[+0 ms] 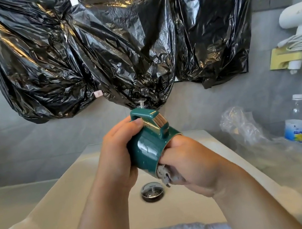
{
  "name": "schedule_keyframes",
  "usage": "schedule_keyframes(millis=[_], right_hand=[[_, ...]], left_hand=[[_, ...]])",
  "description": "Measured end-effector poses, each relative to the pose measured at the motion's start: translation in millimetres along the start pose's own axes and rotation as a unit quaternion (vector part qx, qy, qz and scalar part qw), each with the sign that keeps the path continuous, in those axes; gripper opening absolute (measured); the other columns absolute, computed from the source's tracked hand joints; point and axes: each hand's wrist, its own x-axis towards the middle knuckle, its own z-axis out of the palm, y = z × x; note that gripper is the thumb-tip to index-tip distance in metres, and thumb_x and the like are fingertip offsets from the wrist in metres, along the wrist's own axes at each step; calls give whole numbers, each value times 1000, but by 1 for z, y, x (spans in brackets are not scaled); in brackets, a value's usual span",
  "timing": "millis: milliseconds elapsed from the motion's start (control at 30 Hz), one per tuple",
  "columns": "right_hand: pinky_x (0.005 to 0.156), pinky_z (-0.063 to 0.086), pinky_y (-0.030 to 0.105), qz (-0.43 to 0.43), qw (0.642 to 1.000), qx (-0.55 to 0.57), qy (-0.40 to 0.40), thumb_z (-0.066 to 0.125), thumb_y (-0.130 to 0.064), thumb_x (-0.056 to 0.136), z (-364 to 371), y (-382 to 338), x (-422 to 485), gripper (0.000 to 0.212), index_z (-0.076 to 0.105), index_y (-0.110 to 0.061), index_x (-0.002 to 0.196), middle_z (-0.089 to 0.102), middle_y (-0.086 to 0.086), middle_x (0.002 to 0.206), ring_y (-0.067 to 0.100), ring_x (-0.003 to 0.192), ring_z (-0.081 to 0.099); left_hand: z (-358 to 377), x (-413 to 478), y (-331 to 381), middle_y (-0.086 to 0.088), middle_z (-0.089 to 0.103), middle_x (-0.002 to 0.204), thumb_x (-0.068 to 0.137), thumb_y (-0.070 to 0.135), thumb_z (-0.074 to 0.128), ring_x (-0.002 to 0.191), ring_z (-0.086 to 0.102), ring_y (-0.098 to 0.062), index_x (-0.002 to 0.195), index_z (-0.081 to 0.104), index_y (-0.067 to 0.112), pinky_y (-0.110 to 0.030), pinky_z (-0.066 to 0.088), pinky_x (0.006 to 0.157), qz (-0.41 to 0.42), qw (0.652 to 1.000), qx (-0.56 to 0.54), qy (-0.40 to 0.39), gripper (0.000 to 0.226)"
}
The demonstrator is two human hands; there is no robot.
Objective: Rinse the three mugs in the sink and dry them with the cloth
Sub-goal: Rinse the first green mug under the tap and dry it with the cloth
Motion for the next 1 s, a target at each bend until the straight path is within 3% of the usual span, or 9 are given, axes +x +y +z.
schedule_keyframes(millis=[67, 200, 267, 367, 467, 600, 700, 833, 1000], right_hand=[[92, 55, 33, -18, 990, 133, -49, 39, 11, 96, 2, 0, 1, 36, 67, 1, 118, 69, 16, 111, 23, 109, 65], [93, 55, 33, -15, 987, 156, -28, 37, 10, 97, 3, 2, 2, 39, 63, 3, 124, 70, 16, 118, 24, 112, 66], [91, 56, 31, 3, 999, 43, 33, 47, -1, 91, -3, 3, 2, 35, 65, -5, 121, 74, 10, 110, 18, 105, 70], [51, 43, 15, 38, 971, -201, 127, 51, -10, 88, -6, 1, -3, 16, 65, -13, 95, 60, -10, 59, 3, 53, 55], [57, 41, 27, 31, 938, -316, 138, 48, -11, 92, -9, 2, -2, 24, 59, -31, 84, 54, -10, 58, 12, 58, 49], [63, 51, 31, 2, 870, -466, 160, 48, -18, 97, -14, 2, -5, 19, 59, -31, 105, 62, -3, 82, 13, 69, 56], [51, 41, 19, -38, 812, -555, 177, 48, -19, 97, -12, -2, -8, 11, 53, -29, 98, 55, -4, 77, 11, 63, 52], [69, 55, 33, -13, 836, -525, 159, 46, -15, 97, -12, 1, -2, 23, 58, -25, 113, 63, 3, 92, 17, 77, 59], [44, 34, 11, 41, 934, -316, 162, 46, -2, 89, -14, 9, 4, 50, 63, -44, 71, 52, -15, 48, 5, 47, 44]], left_hand=[[-1, 0, 0, -16, 67, 81, 66, 35, 66, 74, 62, -28, 81, 73, 11, -37, 49, 68, 17, 999, -26, -1, 29], [0, 1, 0, -15, 71, 85, 71, 26, 68, 78, 65, -27, 91, 75, 8, -33, 53, 68, 86, 995, 7, 57, 28], [2, 0, 2, -5, 75, 83, 70, 23, 64, 78, 69, -16, 93, 78, 15, -27, 55, 67, 114, 986, 32, 116, 29], [6, -3, 4, -1, 76, 95, 62, 46, 60, 87, 70, -16, 111, 74, 19, -29, 57, 69, 68, 995, 47, 54, 58], [9, -3, 8, -3, 75, 96, 56, 52, 68, 85, 72, -21, 124, 64, 19, -34, 58, 64, 5, 998, 63, 12, 76], [17, 0, 5, -3, 72, 77, 55, 39, 64, 67, 68, -19, 92, 75, 24, -33, 55, 51, -27, 998, 39, 33, 42], [19, -1, 5, -2, 68, 64, 64, 31, 54, 55, 65, -17, 61, 75, 26, -30, 53, 46, -66, 997, -21, 43, 21], [13, -2, 5, -5, 68, 67, 62, 22, 60, 56, 66, -19, 63, 76, 24, -35, 55, 50, -114, 992, -46, 16, 17], [18, -2, 1, -1, 64, 60, 61, 18, 47, 51, 62, -16, 54, 72, 24, -30, 53, 47, -95, 994, -40, 38, 26]])
